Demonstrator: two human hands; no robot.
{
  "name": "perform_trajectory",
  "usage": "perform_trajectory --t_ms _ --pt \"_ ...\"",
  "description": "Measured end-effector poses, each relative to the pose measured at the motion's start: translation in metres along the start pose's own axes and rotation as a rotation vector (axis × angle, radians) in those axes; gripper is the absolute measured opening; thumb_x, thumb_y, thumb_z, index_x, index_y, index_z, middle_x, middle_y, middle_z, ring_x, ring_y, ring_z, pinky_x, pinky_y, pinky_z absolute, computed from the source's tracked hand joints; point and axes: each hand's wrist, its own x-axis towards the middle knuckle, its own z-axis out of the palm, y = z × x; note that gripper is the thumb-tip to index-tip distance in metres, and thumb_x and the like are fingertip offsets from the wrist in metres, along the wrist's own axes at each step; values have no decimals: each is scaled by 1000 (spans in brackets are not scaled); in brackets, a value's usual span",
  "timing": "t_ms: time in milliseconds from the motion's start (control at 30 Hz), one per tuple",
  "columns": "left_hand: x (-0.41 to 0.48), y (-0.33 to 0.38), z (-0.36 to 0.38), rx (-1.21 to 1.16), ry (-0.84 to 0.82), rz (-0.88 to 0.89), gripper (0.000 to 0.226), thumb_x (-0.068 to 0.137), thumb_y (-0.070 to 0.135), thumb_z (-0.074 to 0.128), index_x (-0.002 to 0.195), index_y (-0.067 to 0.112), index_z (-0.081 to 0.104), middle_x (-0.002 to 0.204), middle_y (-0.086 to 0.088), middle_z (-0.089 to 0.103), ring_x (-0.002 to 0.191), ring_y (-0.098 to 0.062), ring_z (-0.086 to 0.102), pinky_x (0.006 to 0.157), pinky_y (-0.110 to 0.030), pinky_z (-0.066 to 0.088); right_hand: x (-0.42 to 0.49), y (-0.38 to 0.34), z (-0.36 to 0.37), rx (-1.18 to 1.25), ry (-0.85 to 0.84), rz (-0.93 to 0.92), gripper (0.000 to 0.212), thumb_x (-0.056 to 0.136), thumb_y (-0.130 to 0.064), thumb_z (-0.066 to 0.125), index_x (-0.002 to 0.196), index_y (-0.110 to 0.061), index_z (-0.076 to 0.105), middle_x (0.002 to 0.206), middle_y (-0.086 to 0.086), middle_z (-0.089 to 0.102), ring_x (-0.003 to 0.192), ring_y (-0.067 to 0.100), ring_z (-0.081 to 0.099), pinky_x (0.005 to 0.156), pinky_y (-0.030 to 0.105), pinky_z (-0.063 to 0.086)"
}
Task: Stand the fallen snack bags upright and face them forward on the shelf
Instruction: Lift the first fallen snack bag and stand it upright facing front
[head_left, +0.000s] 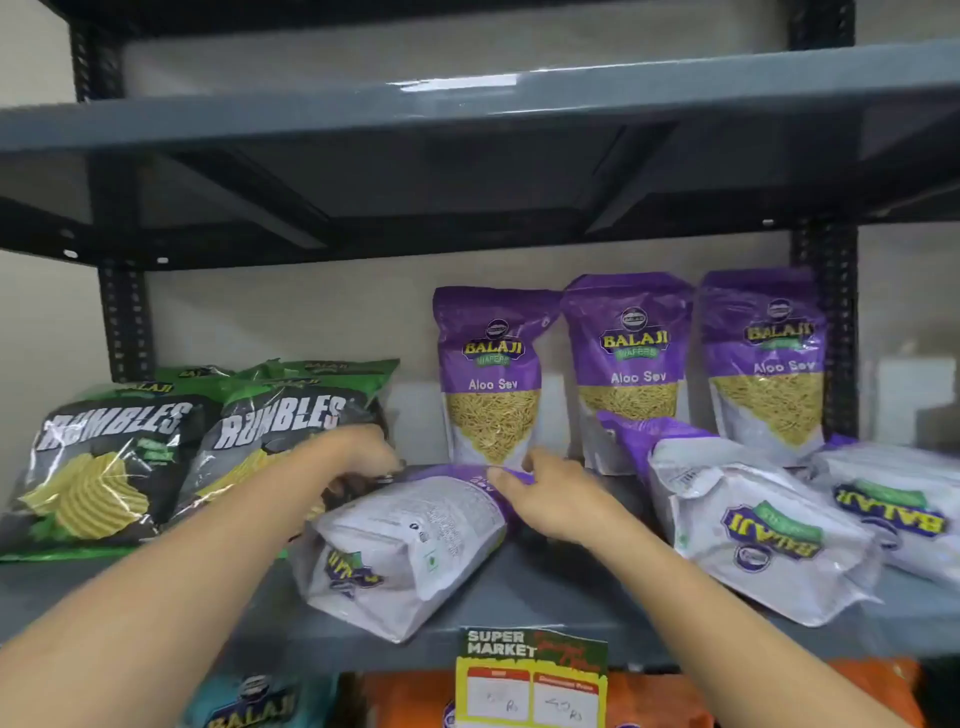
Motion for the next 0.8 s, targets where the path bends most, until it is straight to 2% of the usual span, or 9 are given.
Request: perform_trajectory --t_ms 100,167,233,300,400,533,600,700,800 --pt "-2 -3 11 90 30 72 60 96 46 41 123 -5 58 132 -21 59 116 -33 59 90 -32 45 2 -8 11 80 -136 73 77 81 -68 43 133 -12 38 118 16 66 80 32 69 65 31 52" --pt "-10 10 21 100 -27 86 64 99 48 29 134 -2 50 144 -19 49 128 -32 51 99 -29 39 1 -12 17 213 -121 78 71 80 -60 52 132 -15 35 105 12 69 59 26 66 46 28 51" --pt "-9 19 28 53 -47 124 60 101 43 26 137 0 47 146 -19 46 130 -32 48 105 -31 37 0 -15 19 348 -103 90 61 80 -50 60 125 -17 37 98 9 68 52 23 63 41 26 51" --pt "-4 21 29 12 -27 138 54 100 39 35 134 0 52 142 -20 51 126 -33 52 104 -33 41 1 -15 20 483 -110 112 49 81 -41 65 117 -20 39 90 9 67 48 21 61 40 28 54" --pt "1 20 24 -145 100 78 59 88 44 59 124 -3 58 129 -20 61 115 -32 60 88 -31 47 8 -16 14 625 -106 114 48 82 -29 68 119 -27 38 83 11 67 45 17 61 38 29 53" --pt "10 15 13 -503 221 6 77 73 49 75 125 -2 53 124 -20 62 109 -33 61 85 -33 49 29 -18 1 689 34 43 58 80 -19 72 127 -27 39 99 11 62 64 23 62 42 27 51" --pt "14 15 8 -640 308 -2 78 68 48 79 121 -5 57 120 -24 64 108 -36 63 90 -39 50 40 -19 -7 656 131 -7 62 78 -14 72 129 -25 38 100 9 63 78 30 65 56 36 56" --pt "18 19 5 -929 370 27 59 63 36 86 102 -6 67 104 -23 72 99 -36 69 91 -49 54 53 -22 -17 587 259 -58 70 74 -11 73 132 -26 37 89 -5 66 82 21 67 78 45 56" --pt "22 25 8 -1109 424 41 32 59 28 89 74 9 68 91 -15 76 88 -33 73 86 -49 57 60 -22 -20 563 352 -100 70 73 -11 75 131 -26 39 71 -15 60 68 3 61 70 34 51"
